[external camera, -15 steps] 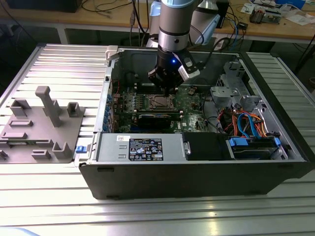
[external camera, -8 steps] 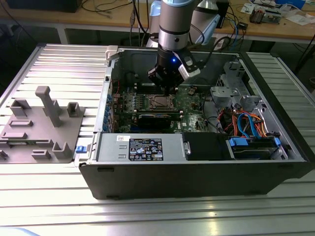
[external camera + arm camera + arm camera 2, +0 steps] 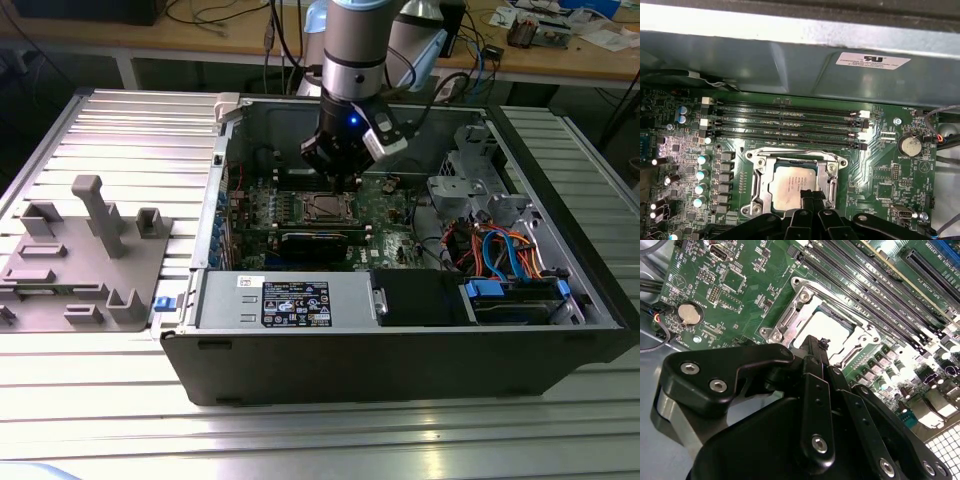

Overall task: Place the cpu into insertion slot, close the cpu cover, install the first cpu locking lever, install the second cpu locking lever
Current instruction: 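Install the first cpu locking lever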

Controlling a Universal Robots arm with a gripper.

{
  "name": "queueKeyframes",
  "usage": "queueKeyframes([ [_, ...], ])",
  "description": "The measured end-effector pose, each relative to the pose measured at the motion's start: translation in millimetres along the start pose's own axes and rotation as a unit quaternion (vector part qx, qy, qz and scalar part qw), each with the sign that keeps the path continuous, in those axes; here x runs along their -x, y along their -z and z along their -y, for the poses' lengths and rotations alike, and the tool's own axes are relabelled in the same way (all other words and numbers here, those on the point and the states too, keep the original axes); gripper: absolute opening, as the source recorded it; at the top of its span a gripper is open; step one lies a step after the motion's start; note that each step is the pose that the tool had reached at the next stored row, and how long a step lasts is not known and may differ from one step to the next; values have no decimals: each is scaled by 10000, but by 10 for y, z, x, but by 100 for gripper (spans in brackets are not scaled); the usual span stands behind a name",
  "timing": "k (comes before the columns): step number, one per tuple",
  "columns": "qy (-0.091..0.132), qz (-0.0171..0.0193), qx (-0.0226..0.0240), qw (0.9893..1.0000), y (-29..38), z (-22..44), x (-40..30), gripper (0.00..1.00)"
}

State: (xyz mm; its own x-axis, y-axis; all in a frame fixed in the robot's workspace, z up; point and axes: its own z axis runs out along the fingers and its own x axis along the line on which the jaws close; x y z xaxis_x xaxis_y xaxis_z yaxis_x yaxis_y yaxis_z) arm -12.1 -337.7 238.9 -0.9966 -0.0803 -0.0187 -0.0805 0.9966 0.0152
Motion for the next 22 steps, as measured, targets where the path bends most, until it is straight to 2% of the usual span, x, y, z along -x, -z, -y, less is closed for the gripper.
queueKeyframes([
  [11,-1,3,25,10000,57,2,1,11],
  [22,-1,4,35,10000,78,3,1,11],
])
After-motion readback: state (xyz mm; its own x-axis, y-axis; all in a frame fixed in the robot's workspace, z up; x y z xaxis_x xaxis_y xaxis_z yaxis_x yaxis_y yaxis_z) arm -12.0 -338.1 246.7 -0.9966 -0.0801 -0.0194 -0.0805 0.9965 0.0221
